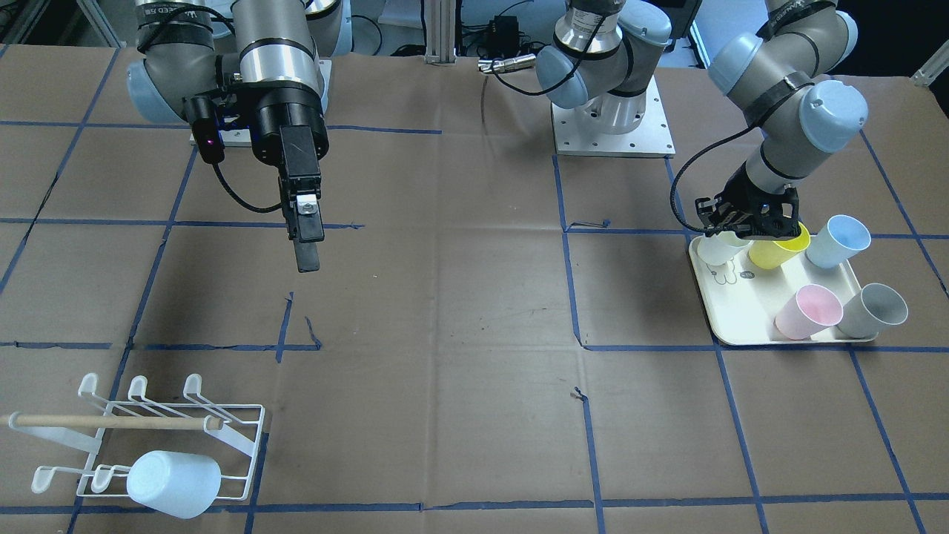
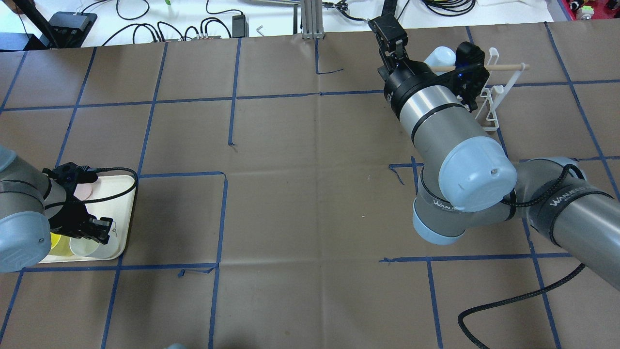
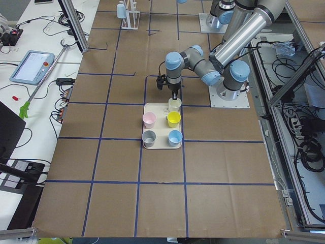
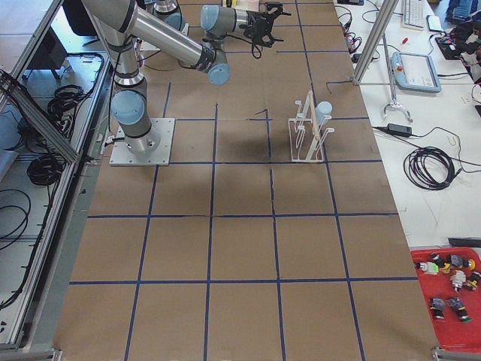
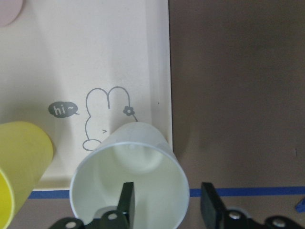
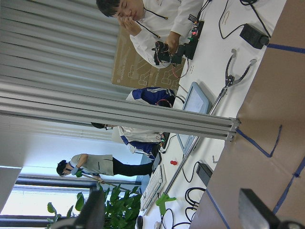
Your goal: Transfer IKEA cup to right arm and place on rack
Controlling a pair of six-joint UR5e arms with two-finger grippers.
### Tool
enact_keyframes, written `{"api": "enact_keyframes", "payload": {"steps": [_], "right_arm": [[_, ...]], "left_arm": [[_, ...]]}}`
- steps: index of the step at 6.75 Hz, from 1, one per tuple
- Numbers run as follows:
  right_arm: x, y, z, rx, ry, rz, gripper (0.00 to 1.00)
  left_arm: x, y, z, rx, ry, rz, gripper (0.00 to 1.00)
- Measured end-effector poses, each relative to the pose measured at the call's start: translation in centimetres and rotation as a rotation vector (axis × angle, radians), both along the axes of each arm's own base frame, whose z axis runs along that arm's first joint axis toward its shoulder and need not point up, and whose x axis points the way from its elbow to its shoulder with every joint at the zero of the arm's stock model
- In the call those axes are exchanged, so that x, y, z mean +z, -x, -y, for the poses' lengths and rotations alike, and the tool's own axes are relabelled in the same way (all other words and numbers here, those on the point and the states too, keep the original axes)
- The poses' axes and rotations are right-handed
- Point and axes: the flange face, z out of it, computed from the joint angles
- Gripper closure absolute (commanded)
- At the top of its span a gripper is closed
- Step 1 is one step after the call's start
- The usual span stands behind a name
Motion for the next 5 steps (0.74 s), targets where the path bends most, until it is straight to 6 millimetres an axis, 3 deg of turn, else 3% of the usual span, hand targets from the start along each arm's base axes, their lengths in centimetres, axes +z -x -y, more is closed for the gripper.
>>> {"api": "enact_keyframes", "payload": {"steps": [2,5], "right_arm": [[-0.2,0.0,0.0,0.000,-0.004,-0.001,0.00],[-0.3,0.0,0.0,0.000,-0.008,-0.001,0.00]], "left_arm": [[4.1,-0.2,0.9,-0.003,0.040,0.020,1.00],[15.1,-0.7,2.8,-0.005,0.023,-0.024,1.00]]}}
